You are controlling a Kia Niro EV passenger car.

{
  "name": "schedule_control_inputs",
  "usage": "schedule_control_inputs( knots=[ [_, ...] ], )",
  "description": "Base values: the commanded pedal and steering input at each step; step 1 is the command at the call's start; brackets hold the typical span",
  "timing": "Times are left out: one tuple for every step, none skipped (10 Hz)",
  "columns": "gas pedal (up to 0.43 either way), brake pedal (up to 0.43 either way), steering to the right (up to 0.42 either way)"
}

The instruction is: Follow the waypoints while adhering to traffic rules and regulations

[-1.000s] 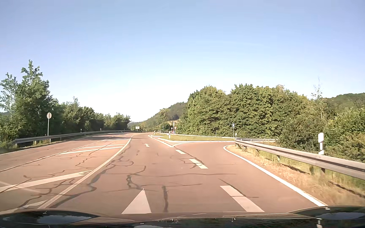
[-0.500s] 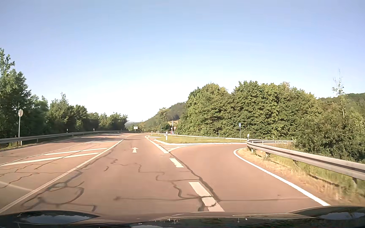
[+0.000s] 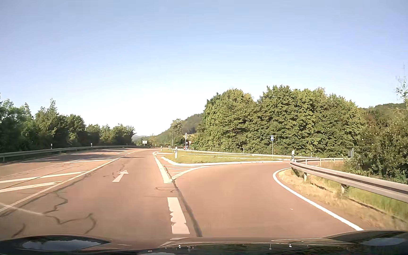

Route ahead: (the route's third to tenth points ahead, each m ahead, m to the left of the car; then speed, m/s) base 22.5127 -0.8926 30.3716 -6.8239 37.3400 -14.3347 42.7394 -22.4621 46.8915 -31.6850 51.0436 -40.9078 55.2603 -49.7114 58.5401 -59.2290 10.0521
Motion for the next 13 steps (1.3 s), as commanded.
schedule_control_inputs(
  knots=[
    [0.000,0.000,0.022],
    [0.000,0.000,0.027],
    [0.000,0.000,0.033],
    [0.000,0.000,0.038],
    [0.000,0.000,0.044],
    [0.000,0.000,0.051],
    [0.000,0.000,0.059],
    [0.000,0.000,0.065],
    [0.000,0.000,0.073],
    [0.008,0.000,0.082],
    [0.008,0.000,0.093],
    [0.020,0.000,0.100],
    [0.028,0.000,0.110]
  ],
)
